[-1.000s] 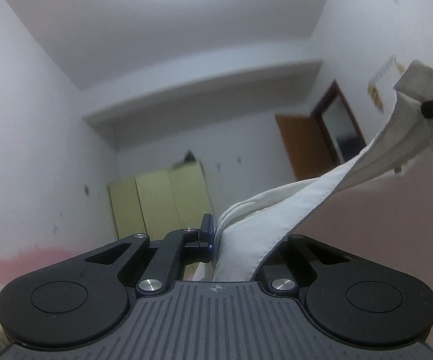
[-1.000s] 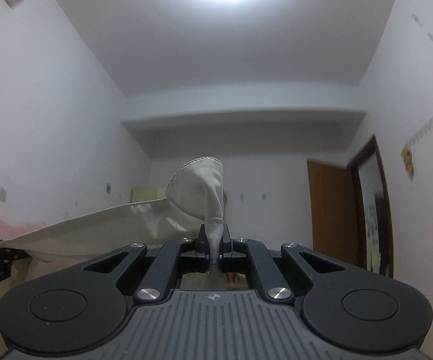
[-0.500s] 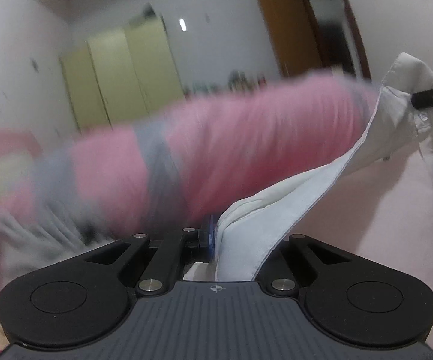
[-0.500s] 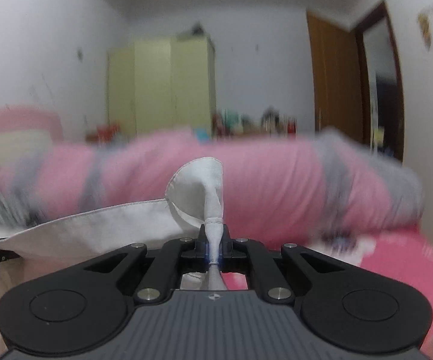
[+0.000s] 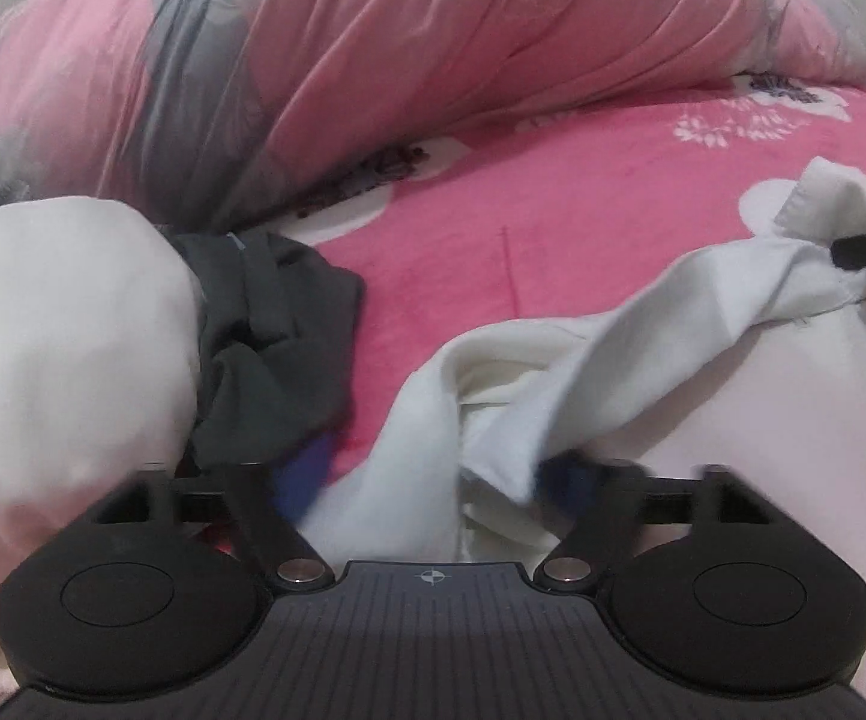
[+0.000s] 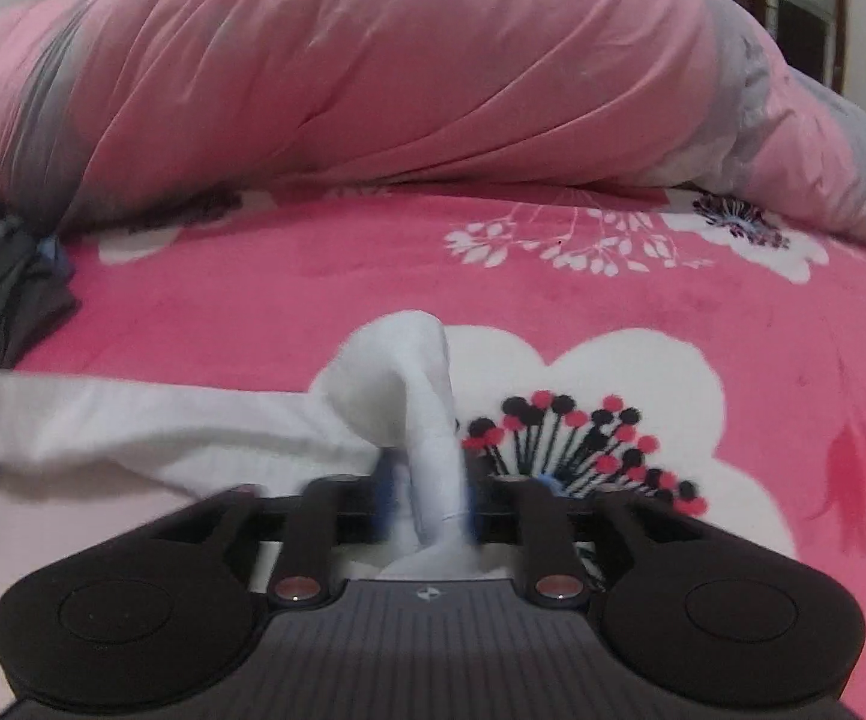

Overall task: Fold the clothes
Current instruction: 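Lower the white shirt onto the bedspread with both grippers and release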

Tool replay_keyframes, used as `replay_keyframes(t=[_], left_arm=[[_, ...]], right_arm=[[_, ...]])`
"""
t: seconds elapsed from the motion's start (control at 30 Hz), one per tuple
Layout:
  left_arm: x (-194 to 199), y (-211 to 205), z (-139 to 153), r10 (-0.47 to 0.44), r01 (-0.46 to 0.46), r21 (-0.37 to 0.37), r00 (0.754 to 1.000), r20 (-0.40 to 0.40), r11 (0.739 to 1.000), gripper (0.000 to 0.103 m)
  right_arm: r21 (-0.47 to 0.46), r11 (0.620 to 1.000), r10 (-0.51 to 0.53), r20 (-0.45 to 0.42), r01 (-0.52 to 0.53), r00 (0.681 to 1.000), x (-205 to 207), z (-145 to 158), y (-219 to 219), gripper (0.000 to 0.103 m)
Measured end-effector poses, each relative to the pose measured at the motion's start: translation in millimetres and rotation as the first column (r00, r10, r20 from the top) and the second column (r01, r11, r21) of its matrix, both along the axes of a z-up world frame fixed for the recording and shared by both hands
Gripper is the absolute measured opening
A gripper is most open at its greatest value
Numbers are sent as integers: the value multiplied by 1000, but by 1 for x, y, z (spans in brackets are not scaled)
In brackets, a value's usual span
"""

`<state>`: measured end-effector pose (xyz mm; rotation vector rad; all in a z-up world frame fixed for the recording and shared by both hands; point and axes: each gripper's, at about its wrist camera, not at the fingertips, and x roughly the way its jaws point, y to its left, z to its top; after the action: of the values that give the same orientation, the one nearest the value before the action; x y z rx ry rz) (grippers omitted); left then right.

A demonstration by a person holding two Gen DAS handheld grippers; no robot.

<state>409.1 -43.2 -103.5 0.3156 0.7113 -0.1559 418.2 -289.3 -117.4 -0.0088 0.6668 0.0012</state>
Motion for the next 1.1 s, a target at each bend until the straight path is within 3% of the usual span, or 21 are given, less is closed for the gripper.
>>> replay_keyframes(t=[0.07,0.13,0.2,0.37,0.53,0.8,0.93,1.1], left_arm=[[6,4,7,-8,7,-50,1000,-13,999,84],[5,8,16,-4,3,-103,1000,-13,995,87],[3,10,26,-1,0,-157,1000,-3,988,97],[-17,28,55,21,-21,-251,1000,-3,968,97],[-67,67,97,60,-60,-354,998,-11,933,97],[-223,143,170,64,-9,-365,988,140,931,100],[-287,164,167,73,-27,-372,991,111,928,100],[-337,167,116,47,-24,-354,997,56,935,99]], right_arm=[[-33,999,14,0,-14,1000,-6,8,0,64],[-59,998,31,9,-30,999,-14,22,-1,73],[-76,996,44,16,-43,999,-26,36,-1,76],[-46,996,79,7,-79,997,-62,71,-3,93],[96,989,111,9,-112,994,-134,114,-12,93],[260,939,194,138,-225,971,-306,176,-14,93],[348,898,229,151,-269,962,-363,178,-3,89],[380,861,315,127,-339,941,-404,150,39,72]])
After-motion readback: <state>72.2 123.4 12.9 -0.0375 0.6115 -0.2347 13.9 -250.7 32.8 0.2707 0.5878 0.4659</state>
